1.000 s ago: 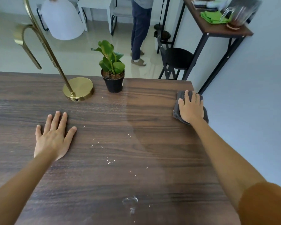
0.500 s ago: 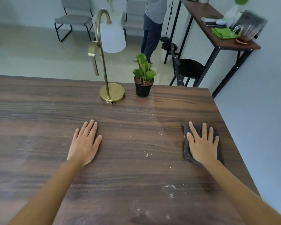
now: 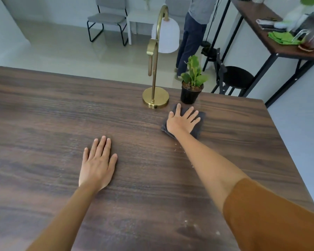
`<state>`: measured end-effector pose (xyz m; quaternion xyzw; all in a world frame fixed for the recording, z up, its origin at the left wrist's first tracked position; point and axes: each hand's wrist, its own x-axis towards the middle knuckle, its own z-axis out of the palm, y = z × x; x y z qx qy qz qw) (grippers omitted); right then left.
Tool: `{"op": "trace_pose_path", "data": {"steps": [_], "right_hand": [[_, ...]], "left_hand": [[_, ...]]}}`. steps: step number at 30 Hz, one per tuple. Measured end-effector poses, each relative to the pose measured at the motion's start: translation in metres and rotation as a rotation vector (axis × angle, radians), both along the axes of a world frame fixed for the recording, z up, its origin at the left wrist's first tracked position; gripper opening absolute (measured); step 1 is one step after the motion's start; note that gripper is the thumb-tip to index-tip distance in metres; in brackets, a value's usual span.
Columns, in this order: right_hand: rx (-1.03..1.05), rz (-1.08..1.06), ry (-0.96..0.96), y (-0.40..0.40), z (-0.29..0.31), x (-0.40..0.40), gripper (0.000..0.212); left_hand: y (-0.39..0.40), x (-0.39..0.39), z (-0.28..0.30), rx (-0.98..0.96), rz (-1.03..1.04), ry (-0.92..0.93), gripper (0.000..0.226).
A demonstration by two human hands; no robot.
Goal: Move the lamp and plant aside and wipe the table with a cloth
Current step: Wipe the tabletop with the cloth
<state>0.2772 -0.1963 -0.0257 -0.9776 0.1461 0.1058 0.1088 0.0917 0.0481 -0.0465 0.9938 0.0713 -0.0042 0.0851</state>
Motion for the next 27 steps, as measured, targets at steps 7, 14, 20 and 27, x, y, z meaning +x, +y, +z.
{"op": "trace_pose_path", "data": {"steps": [7,14,20,27], "right_hand": [[0.052,0.499,-0.042,0.029,0.001,-0.096,0.055],[-0.034,0.564,-0.112,-0.124,-0.010,-0.214,0.054],[-0.103,-0.219,-0.026,-0.244,0.000,-0.178,0.056],[-0.049,-0.121,-0.012,-0.059,0.002,-0.091,0.061]], "left_hand": [[-0.001,-0.001,0.004,-0.029,-0.006,0.003,0.061],[0.003,-0.001,0.004,-0.029,-0.032,0.029,0.064],[0.021,-0.009,-0.003,0.035,-0.172,0.020,0.078],[0.018,-0.014,-0.003,-0.012,-0.101,-0.013,0.066]]}}
